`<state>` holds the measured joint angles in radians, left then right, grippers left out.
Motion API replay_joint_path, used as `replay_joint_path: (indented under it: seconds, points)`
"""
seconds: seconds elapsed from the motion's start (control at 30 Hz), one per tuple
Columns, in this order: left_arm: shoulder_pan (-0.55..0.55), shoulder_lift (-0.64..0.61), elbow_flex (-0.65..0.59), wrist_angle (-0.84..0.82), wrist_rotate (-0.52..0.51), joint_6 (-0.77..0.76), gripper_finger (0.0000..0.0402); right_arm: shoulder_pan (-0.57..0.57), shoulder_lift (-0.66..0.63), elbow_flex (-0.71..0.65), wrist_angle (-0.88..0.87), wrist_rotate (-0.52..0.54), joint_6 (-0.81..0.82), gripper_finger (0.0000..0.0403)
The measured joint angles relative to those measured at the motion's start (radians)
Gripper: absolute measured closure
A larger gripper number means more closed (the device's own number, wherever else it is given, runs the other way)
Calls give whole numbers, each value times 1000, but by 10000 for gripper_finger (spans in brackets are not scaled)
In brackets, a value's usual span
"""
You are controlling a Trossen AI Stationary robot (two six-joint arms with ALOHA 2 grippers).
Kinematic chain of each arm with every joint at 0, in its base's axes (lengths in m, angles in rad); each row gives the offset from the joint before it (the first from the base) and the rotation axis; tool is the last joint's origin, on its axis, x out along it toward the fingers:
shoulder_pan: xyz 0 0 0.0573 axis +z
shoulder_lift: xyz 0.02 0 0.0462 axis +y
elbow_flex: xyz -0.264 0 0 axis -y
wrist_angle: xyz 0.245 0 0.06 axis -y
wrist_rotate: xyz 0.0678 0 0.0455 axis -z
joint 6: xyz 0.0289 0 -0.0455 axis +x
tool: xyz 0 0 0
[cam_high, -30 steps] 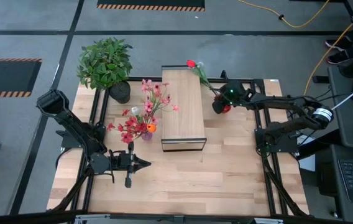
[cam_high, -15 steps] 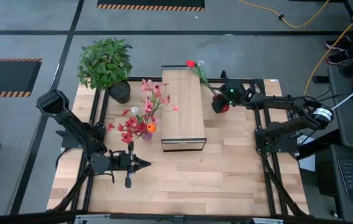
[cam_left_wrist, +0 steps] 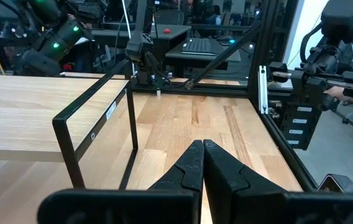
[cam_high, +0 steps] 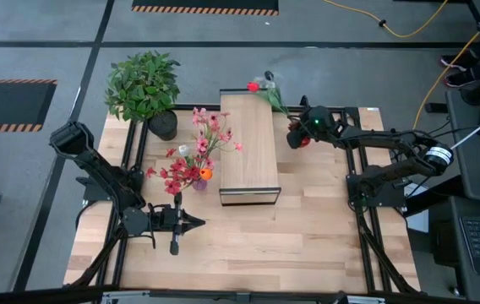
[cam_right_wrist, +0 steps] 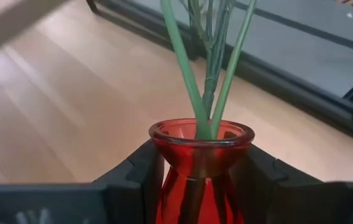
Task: Pick and place flowers into a vace then onto a shelf
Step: Put the red vase on the shelf
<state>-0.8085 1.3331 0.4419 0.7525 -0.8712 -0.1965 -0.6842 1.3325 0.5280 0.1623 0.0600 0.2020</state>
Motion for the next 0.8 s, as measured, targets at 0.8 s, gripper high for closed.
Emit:
replay_joint_path:
  seconds: [0.8]
  points:
    - [0, 0, 0, 0, 1, -1, 396, 0, -269, 1, -121, 108, -5, 257]
